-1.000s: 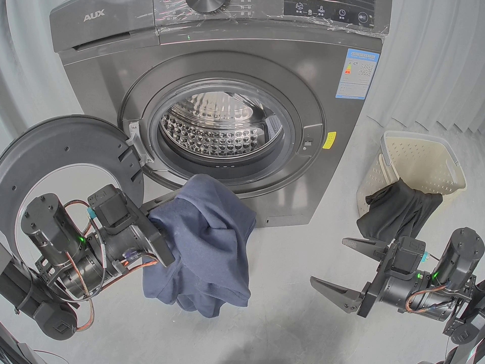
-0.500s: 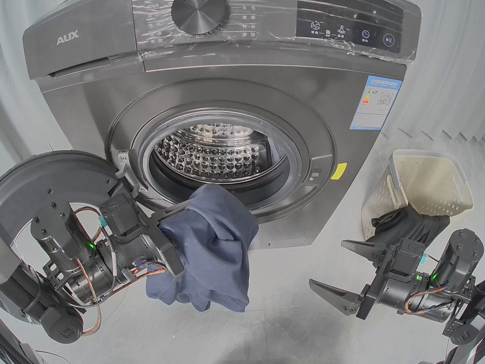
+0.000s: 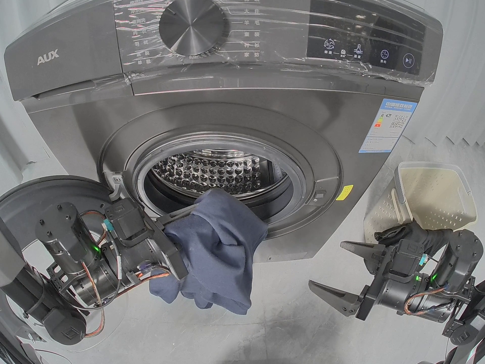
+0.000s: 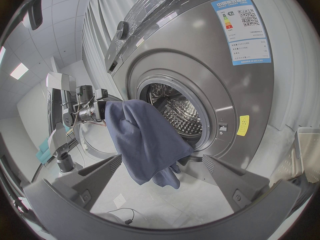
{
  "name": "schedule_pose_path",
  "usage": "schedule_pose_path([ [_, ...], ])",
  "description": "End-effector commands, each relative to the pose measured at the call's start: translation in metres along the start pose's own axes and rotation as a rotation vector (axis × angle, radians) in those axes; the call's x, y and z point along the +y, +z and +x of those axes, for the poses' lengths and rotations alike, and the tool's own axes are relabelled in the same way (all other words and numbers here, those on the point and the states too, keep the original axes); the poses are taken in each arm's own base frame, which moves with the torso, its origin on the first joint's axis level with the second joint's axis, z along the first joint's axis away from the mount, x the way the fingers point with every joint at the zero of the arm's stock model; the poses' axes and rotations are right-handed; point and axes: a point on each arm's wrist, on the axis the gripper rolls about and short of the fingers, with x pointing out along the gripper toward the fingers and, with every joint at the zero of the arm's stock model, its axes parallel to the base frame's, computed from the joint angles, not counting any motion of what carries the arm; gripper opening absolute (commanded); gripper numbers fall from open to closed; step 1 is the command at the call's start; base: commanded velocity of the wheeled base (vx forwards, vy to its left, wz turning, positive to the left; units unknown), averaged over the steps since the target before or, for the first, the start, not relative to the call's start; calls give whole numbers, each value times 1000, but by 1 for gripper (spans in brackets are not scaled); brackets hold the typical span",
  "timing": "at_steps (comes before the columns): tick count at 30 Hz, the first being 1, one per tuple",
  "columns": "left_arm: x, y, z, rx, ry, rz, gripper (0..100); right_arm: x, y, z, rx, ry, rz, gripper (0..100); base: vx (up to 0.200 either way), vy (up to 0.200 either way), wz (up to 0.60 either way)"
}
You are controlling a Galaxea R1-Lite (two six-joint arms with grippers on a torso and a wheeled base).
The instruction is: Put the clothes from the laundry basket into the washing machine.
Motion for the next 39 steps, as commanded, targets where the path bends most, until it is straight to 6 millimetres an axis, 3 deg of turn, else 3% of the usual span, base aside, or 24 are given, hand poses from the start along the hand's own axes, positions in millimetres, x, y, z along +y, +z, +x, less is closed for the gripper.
schedule_pose_path([
  [1, 0, -1, 0, 4, -1, -2, 0, 0, -1, 1, 3, 1, 0, 100, 200, 0, 0],
  [17, -24, -19, -3, 88, -79, -5, 0, 3, -2, 2, 9, 15, 1, 100, 13, 0, 0],
  [23, -8, -41, 36, 107, -55, 9, 0, 4, -2, 2, 11, 18, 1, 100, 0, 0, 0],
  [30, 12, -44, 73, 37, 47, -13, 0, 4, -1, 2, 6, 21, 0, 100, 0, 0, 0],
  [35, 20, -46, 83, 17, 80, -13, 0, 4, -2, 2, 9, 21, 0, 100, 0, 0, 0],
  [39, 22, -63, 88, 56, 84, -38, 0, 3, -3, 3, 14, 20, 1, 100, 0, 0, 0],
])
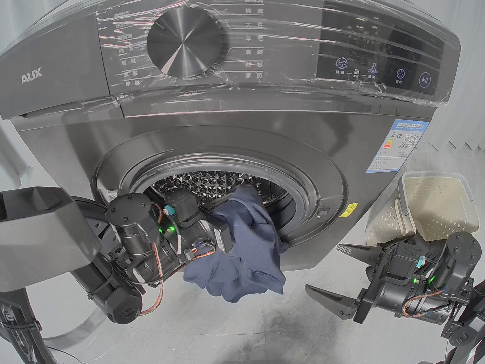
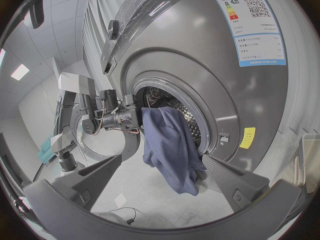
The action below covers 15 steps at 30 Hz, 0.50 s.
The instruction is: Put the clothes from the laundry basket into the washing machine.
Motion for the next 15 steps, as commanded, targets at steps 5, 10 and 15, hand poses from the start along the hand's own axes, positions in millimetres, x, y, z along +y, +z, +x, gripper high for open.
schedule_pose_path([
  [5, 14, -35, 25, 46, 31, -15, 0, 0, -3, 3, 17, 2, 2, 100, 0, 0, 0],
  [10, 28, -35, 51, -29, 71, 0, 0, 0, -5, 4, 26, 3, 4, 100, 0, 0, 0],
  [15, 40, -52, 65, -25, 125, 0, 0, 0, -6, 4, 27, 4, 4, 100, 0, 0, 0],
])
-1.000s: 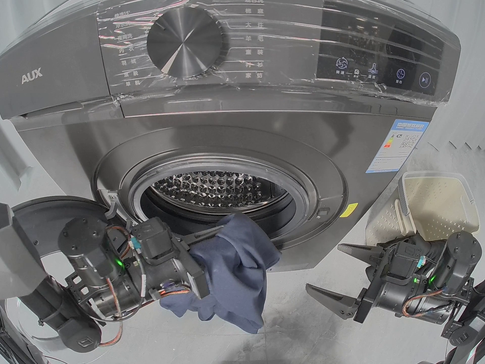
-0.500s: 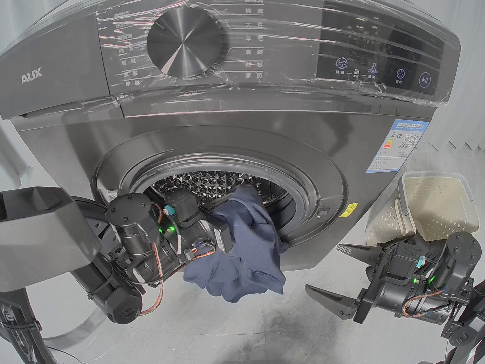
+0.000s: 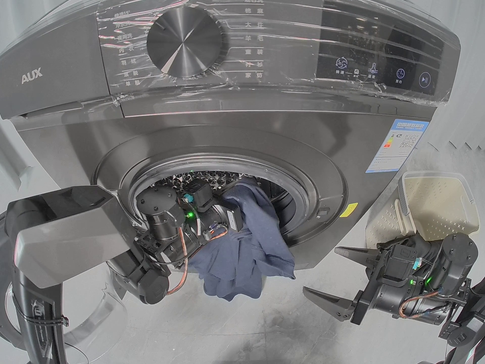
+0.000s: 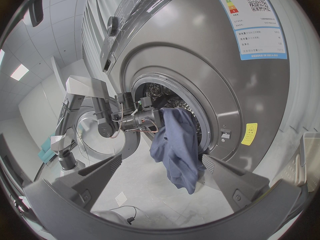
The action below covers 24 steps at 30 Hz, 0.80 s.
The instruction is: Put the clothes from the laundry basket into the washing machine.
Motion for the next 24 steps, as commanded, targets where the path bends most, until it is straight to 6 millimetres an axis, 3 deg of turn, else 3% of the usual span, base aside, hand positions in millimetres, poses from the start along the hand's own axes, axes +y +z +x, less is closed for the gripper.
schedule_pose_path([
  [1, 15, -32, 17, 26, 49, -1, 0, 2, -2, 1, 8, 9, 2, 100, 0, 0, 0],
  [4, 18, -36, 24, 9, 57, 0, 0, 6, -2, 2, 8, 24, 4, 100, 0, 0, 0],
  [12, 42, -34, 67, -62, 140, 6, 0, 8, -2, 2, 8, 30, 4, 100, 0, 0, 0],
  [17, 72, -22, 102, -160, 287, 14, 0, 8, -2, 2, 11, 30, 4, 100, 0, 0, 0],
  [24, 88, -12, 111, -192, 354, -33, 0, 7, -3, 2, 13, 30, 5, 100, 0, 0, 0],
])
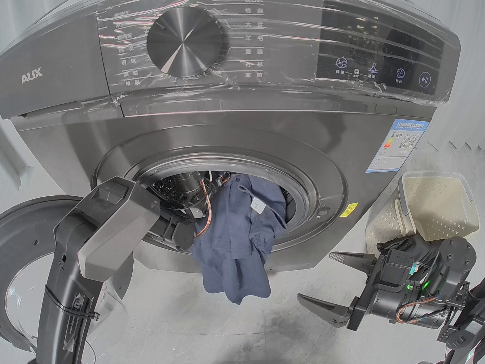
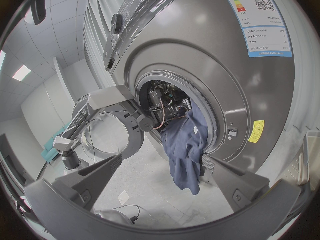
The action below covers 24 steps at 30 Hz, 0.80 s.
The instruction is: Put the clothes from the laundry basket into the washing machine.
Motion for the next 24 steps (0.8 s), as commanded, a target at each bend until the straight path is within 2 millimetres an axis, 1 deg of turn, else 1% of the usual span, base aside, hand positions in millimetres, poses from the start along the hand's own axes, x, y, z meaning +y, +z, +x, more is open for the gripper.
schedule_pose_path([
  [1, 20, -18, 9, 30, 85, -15, 0, 0, -1, 1, 3, 3, 0, 100, 0, 0, 0],
  [4, 18, -26, 2, 82, 85, -18, 0, 0, -1, 1, 3, 3, 0, 100, 0, 0, 0],
  [5, 17, -27, 0, 94, 84, -20, 100, 0, -1, 1, 3, 3, 2, 100, 0, 0, 0],
  [8, 10, -28, -10, 172, 85, -66, 100, 0, -1, 1, 3, 3, 0, 100, 0, 0, 0],
  [10, 3, -26, -23, 278, 79, -104, 100, 0, -1, 0, 4, 3, 0, 100, 0, 0, 0],
  [14, -7, -12, -44, 421, 37, -143, 100, 0, -1, 0, 4, 3, 0, 100, 0, 0, 0],
  [15, -8, -11, -47, 434, 27, -144, 100, 0, -1, 0, 6, 3, 0, 100, 0, 0, 0],
  [16, -12, -5, -53, 471, 1, -148, 100, 0, -1, 0, 4, 3, 2, 100, 0, 0, 0],
  [19, -19, 2, -66, 545, -41, -154, 100, 0, -1, 0, 4, 2, 2, 100, 0, 0, 0],
  [20, -22, 1, -71, 571, -58, -157, 100, 0, -1, 0, 6, 2, 0, 100, 0, 0, 0],
  [21, -22, 2, -71, 573, -59, -157, 100, 0, -1, 0, 6, 3, 0, 100, 0, 0, 0],
  [23, -29, -5, -82, 623, -85, -156, 100, 0, -1, 0, 4, 3, 0, 100, 0, 0, 0],
  [24, -30, -6, -83, 628, -86, -154, 100, 0, -1, 0, 4, 2, 0, 100, 0, 0, 0],
])
